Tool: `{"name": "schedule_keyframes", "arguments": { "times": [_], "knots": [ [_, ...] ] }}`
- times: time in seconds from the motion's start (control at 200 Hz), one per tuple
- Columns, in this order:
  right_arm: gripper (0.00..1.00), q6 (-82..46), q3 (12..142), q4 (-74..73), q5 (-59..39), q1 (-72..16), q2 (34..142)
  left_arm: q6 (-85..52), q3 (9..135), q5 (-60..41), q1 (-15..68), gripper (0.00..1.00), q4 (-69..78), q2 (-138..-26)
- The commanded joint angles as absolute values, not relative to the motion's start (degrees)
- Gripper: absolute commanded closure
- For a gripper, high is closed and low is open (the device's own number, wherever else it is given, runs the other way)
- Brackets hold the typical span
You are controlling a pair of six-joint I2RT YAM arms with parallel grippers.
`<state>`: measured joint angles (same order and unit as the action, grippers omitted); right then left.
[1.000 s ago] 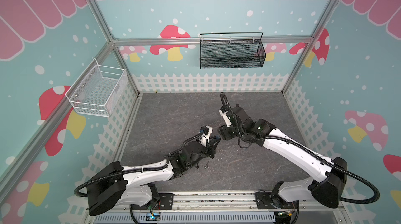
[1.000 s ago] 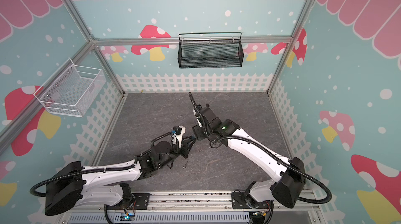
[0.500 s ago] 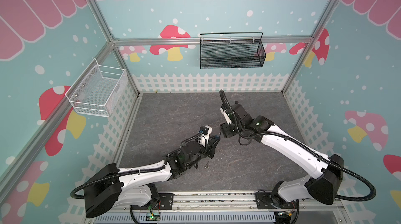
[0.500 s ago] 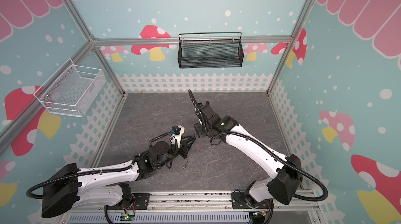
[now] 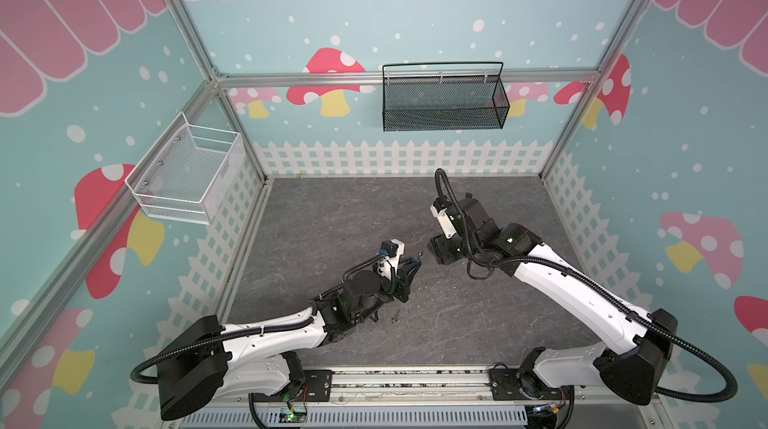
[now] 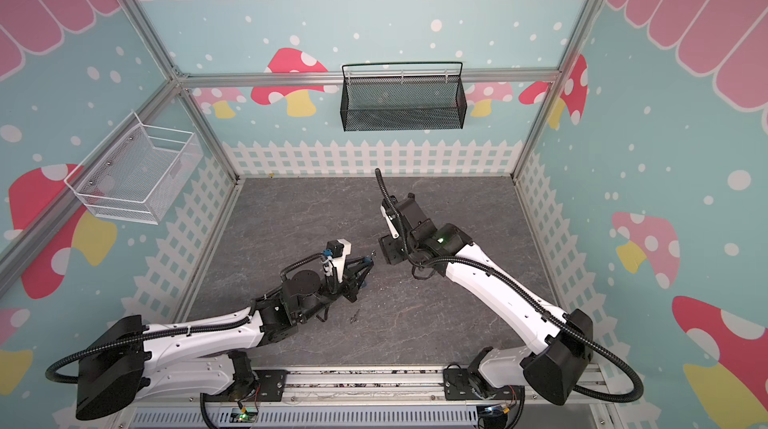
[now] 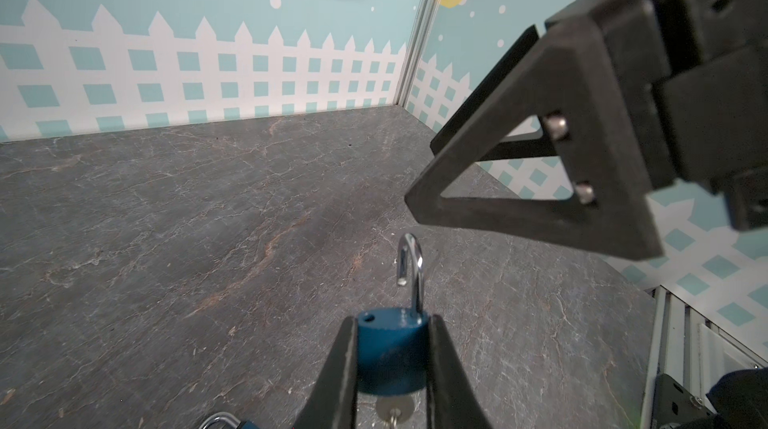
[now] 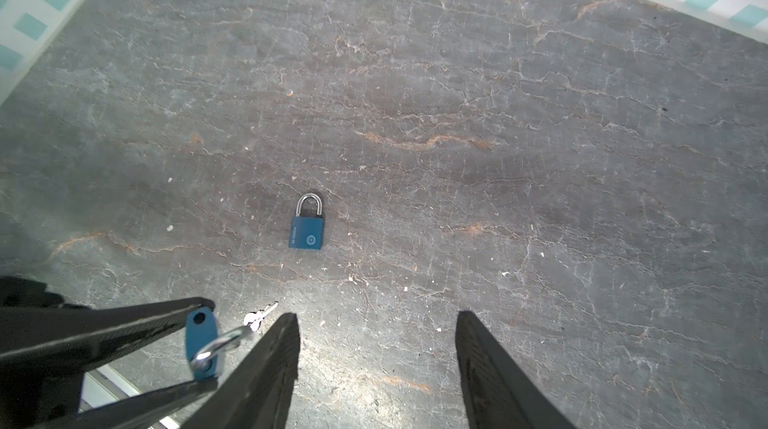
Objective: Unlock with the key
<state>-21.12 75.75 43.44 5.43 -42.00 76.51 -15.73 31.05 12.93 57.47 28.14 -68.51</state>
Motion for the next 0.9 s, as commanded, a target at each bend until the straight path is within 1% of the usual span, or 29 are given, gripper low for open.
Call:
{"name": "schedule_keyframes", "arguments": {
  "times": [0.0, 0.105, 0.26, 0.37, 0.465, 0.565, 0.78, 0.895],
  "knots": [
    [0.36, -19.70, 76.90, 42.50, 1.40, -42.01, 77.08, -13.93, 32.99, 10.96, 57.61, 1.00, 28.43, -68.68],
    [0.36, -19.10, 77.12, 41.80, -0.12, -41.90, 78.43, -13.43, 33.90, 9.89, 57.52, 1.00, 28.15, -69.33],
    [0.36, -18.96, 76.65, 42.10, 0.82, -41.45, 79.19, -13.28, 34.54, 10.32, 57.50, 1.00, 27.77, -69.53],
    [0.36, -18.90, 76.10, 42.14, 0.18, -40.20, 78.31, -13.11, 34.45, 10.45, 57.52, 1.00, 28.02, -69.34],
    [0.36, -18.81, 78.65, 43.15, 0.55, -39.81, 76.90, -12.92, 34.45, 10.38, 57.55, 1.00, 27.53, -69.50],
    [0.34, -18.08, 79.78, 42.79, -1.81, -39.81, 76.19, -13.01, 34.50, 10.59, 57.56, 1.00, 27.47, -69.91],
    [0.34, -17.31, 78.16, 41.93, -6.09, -39.81, 79.03, -13.09, 35.48, 10.93, 57.57, 1.00, 27.84, -71.27],
    [0.34, -17.23, 78.04, 42.68, -3.18, -39.81, 79.57, -13.10, 35.69, 11.67, 57.57, 1.00, 27.65, -71.27]
  ]
}}
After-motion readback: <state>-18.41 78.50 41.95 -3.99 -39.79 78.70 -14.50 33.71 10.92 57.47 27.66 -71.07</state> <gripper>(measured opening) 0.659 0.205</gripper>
